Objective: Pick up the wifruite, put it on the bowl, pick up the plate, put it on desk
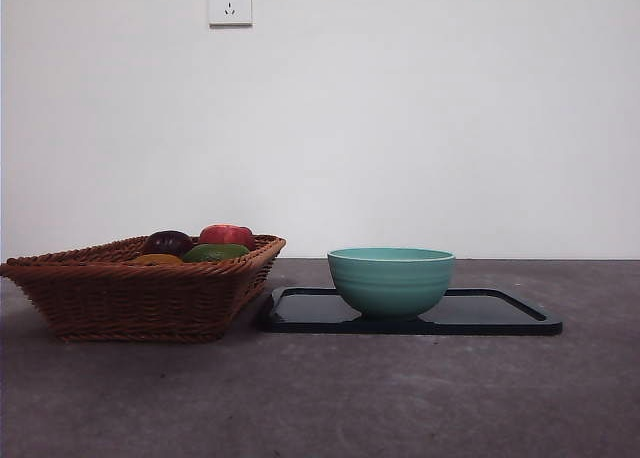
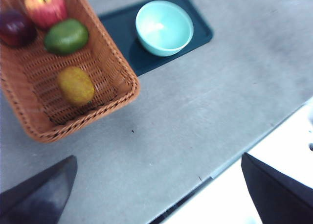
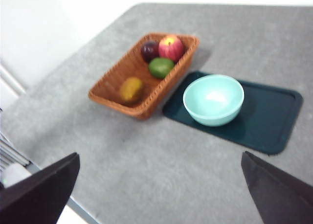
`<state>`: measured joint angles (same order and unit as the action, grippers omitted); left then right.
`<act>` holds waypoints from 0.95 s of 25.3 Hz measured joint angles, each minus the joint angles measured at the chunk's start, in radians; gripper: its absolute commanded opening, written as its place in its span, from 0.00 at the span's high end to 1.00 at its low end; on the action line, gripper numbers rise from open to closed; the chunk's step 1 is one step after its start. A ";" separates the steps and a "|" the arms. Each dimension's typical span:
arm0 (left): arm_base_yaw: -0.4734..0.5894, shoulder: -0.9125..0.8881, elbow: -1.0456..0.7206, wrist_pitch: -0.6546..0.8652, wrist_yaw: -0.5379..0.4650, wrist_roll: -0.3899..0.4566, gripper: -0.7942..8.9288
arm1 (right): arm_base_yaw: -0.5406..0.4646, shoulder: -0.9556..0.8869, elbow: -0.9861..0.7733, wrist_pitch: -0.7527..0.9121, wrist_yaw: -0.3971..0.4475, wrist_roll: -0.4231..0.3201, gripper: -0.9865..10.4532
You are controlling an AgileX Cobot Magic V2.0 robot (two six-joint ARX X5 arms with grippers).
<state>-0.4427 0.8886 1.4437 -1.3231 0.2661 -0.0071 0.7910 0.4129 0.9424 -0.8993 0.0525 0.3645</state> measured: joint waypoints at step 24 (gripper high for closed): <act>-0.021 -0.428 -0.031 -0.005 0.074 0.016 0.31 | 0.000 0.250 0.001 0.030 -0.026 0.109 0.37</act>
<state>-0.4633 0.4602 1.4124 -1.3281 0.3401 0.0093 0.7906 0.6632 0.9436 -0.8696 0.0265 0.4732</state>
